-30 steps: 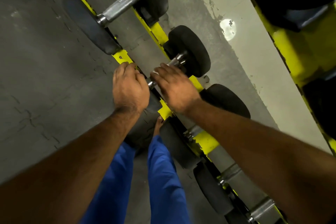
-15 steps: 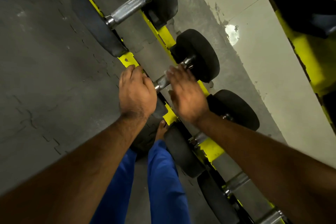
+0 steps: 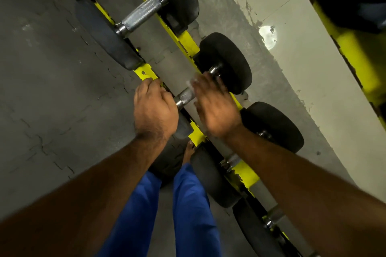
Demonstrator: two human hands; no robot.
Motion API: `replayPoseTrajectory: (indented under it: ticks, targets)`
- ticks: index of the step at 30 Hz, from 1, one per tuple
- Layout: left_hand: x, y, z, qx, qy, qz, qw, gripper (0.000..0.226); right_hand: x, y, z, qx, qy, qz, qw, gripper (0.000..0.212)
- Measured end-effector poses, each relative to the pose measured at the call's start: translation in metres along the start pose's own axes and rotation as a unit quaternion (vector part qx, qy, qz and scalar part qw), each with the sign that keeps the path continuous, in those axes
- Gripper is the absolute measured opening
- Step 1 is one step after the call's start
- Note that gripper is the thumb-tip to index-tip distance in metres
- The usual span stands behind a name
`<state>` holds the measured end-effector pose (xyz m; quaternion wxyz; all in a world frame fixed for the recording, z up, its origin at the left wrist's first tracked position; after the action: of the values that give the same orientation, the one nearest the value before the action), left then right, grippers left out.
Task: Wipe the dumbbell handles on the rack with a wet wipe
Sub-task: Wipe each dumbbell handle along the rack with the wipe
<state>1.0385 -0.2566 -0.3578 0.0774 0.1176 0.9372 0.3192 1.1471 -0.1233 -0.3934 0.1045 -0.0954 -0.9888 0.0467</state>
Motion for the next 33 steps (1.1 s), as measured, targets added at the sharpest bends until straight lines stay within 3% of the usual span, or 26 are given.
replayPoseTrajectory:
  ticks: [3, 8, 10, 12, 16, 19, 22, 24, 29, 33]
  targets:
    - [-0.001, 0.0, -0.001, 0.003, 0.002, 0.002, 1.0, 0.045, 0.005, -0.009, 0.0, -0.015, -0.013, 0.114, 0.993, 0.063]
    - [0.0, 0.0, 0.0, 0.01, -0.001, 0.005, 1.0, 0.047, 0.004, 0.003, -0.003, -0.025, -0.036, 0.042, 0.998, 0.078]
    - [0.001, -0.001, 0.0, 0.011, 0.0, 0.005, 1.0, 0.047, 0.006, 0.0, -0.004, -0.064, -0.049, 0.082, 0.993, 0.083]
    - [0.001, -0.001, 0.0, 0.01, 0.002, 0.006, 1.0, 0.047, 0.006, -0.021, -0.002, -0.036, -0.048, 0.112, 0.992, 0.078]
    - [0.001, -0.001, -0.001, 0.01, 0.0, 0.006, 1.0, 0.045, 0.002, 0.001, -0.006, 0.011, -0.013, 0.029, 0.999, 0.063]
    - [0.0, -0.003, 0.002, 0.005, 0.005, 0.001, 1.0, 0.044, 0.005, -0.002, -0.004, 0.02, 0.03, 0.095, 0.995, 0.056]
    - [0.0, -0.003, 0.002, 0.002, 0.01, 0.004, 1.0, 0.042, 0.0, -0.028, 0.002, 0.1, 0.012, 0.017, 0.995, 0.054]
    - [0.0, -0.002, 0.001, 0.007, 0.005, 0.001, 1.0, 0.043, 0.004, -0.011, -0.002, 0.098, -0.001, -0.045, 0.994, 0.053]
    - [0.0, -0.002, 0.0, 0.003, 0.007, 0.006, 1.0, 0.042, 0.006, -0.001, 0.001, 0.064, 0.022, 0.015, 0.998, 0.053]
    - [0.001, -0.002, 0.001, 0.007, 0.007, 0.008, 1.0, 0.042, -0.005, -0.02, 0.009, 0.148, -0.01, -0.111, 0.983, 0.047]
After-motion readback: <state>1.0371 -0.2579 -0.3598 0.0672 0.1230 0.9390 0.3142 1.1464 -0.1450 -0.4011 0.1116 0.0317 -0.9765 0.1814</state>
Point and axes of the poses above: each hand's wrist, its own x-axis towards the middle knuckle, its own z-axis out of the palm, y = z × x, the point moved 2 cm from there along x, towards the middle knuckle, and after that the axes turned 13 degrees about y, right-handed, at the moved point
